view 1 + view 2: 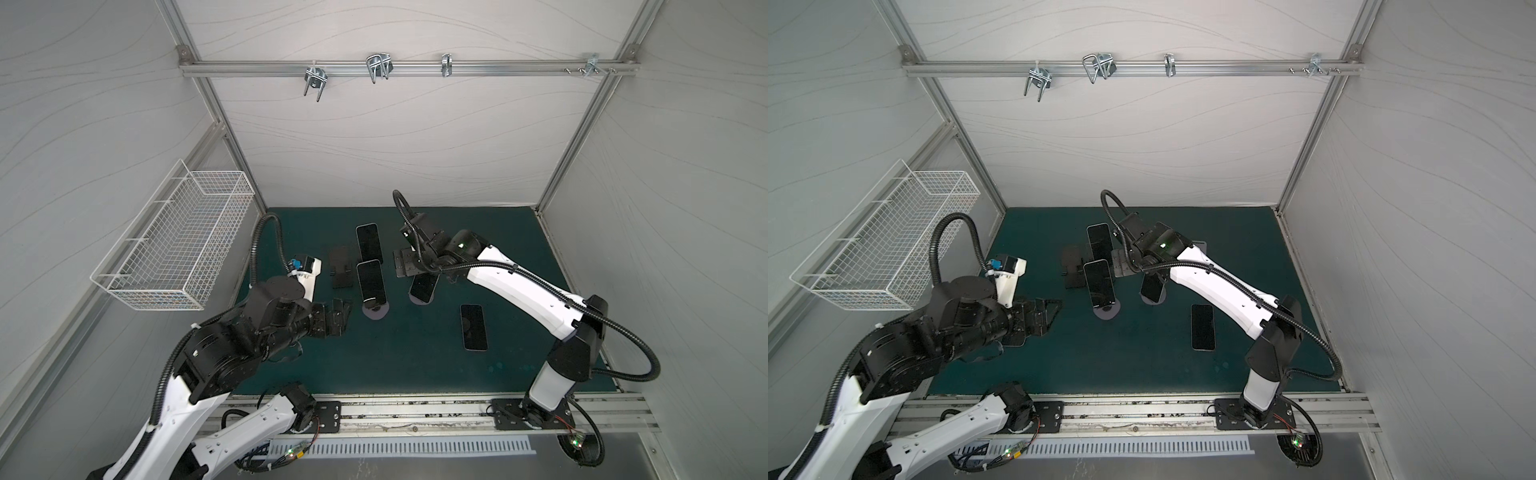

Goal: Remove the phone from the phone stand

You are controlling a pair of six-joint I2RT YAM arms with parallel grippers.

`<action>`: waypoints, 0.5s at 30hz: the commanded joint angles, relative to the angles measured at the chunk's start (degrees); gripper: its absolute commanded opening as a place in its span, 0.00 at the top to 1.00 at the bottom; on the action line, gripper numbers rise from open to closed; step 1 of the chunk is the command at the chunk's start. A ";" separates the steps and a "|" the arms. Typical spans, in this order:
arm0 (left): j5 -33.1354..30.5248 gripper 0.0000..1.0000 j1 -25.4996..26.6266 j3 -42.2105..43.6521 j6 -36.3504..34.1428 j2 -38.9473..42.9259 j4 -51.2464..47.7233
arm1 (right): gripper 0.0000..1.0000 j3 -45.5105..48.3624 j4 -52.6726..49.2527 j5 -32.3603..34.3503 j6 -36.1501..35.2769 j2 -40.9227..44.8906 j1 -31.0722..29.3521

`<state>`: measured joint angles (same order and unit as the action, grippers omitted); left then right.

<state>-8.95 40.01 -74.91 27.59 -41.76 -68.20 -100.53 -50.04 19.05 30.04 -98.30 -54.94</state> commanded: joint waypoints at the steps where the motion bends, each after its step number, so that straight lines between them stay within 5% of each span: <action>1: 2.34 0.01 -0.34 1.53 5.02 1.26 -4.33 | 0.10 -0.21 -0.73 3.01 4.04 -0.40 -2.86; 15: 7.23 0.01 -0.24 1.96 -2.18 0.46 -9.24 | 0.13 -1.39 1.56 -1.22 10.30 -8.27 -6.50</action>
<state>-3.11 40.01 -72.84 27.88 -40.66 -76.23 -100.55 -49.32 18.81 38.22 -105.06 -60.88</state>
